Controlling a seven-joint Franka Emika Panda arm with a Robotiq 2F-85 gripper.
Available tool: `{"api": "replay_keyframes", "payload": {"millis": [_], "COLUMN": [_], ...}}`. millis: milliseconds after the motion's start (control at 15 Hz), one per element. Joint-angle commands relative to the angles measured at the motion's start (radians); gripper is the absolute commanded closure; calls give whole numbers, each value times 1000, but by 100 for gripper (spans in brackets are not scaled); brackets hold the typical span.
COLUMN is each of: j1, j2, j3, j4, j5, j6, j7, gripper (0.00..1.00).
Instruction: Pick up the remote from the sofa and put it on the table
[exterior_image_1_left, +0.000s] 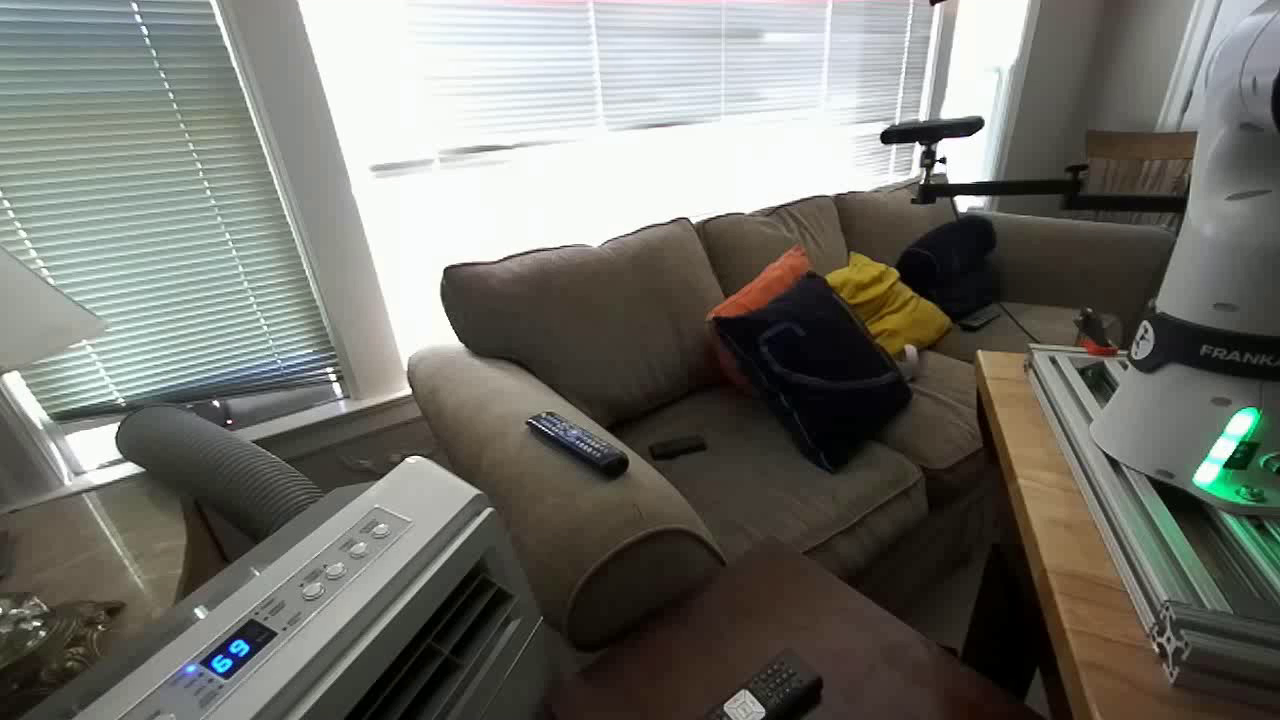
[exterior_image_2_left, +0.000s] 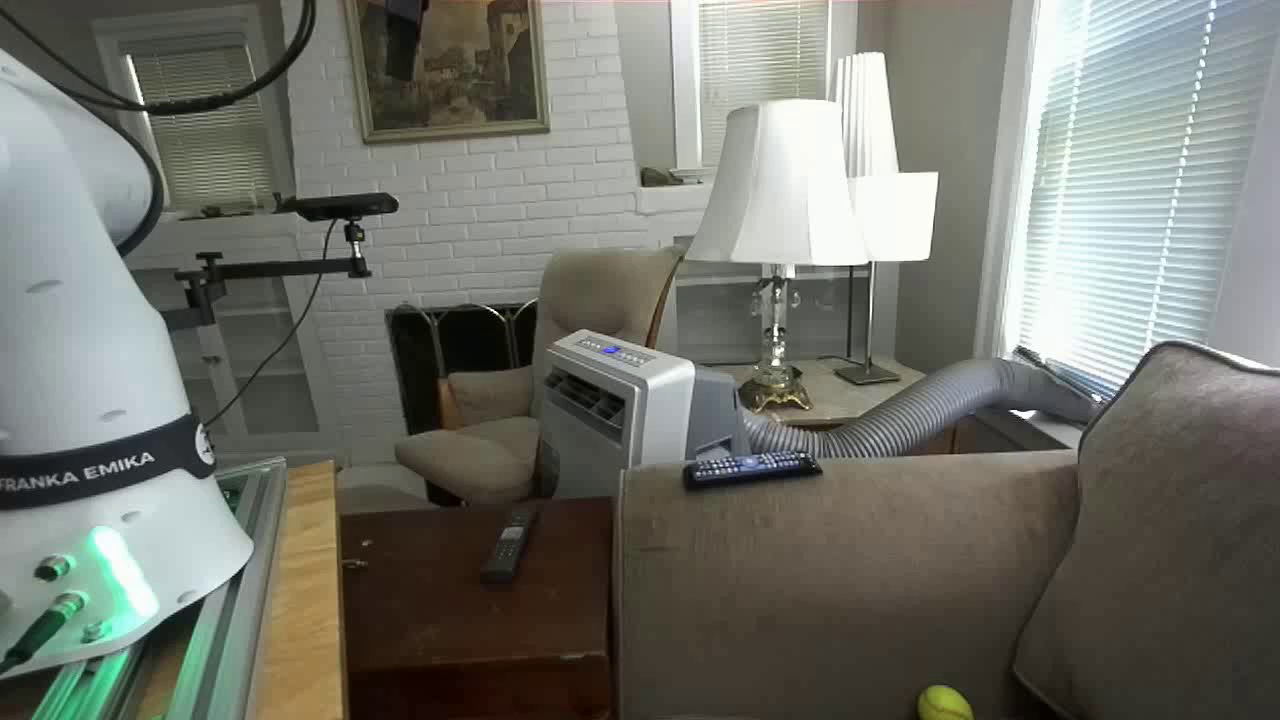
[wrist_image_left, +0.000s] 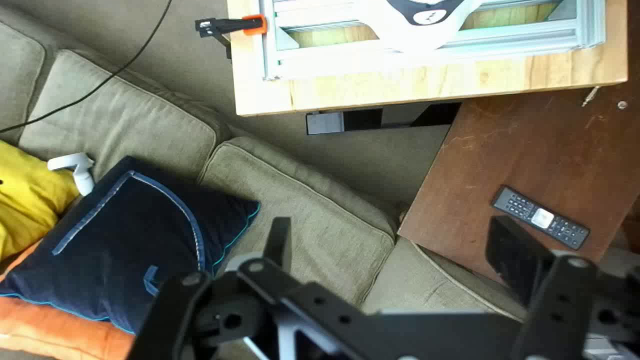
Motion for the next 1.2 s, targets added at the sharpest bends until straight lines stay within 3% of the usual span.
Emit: {"api": "replay_keyframes", "payload": {"millis": [0, 1133], "j1": [21, 27], "j2": [1, -3], "j3": [-14, -14], "j4": [3, -3], "j5": [-6, -2], "j6": [-4, 10], "j7": [11, 17], "gripper": [0, 0]}}
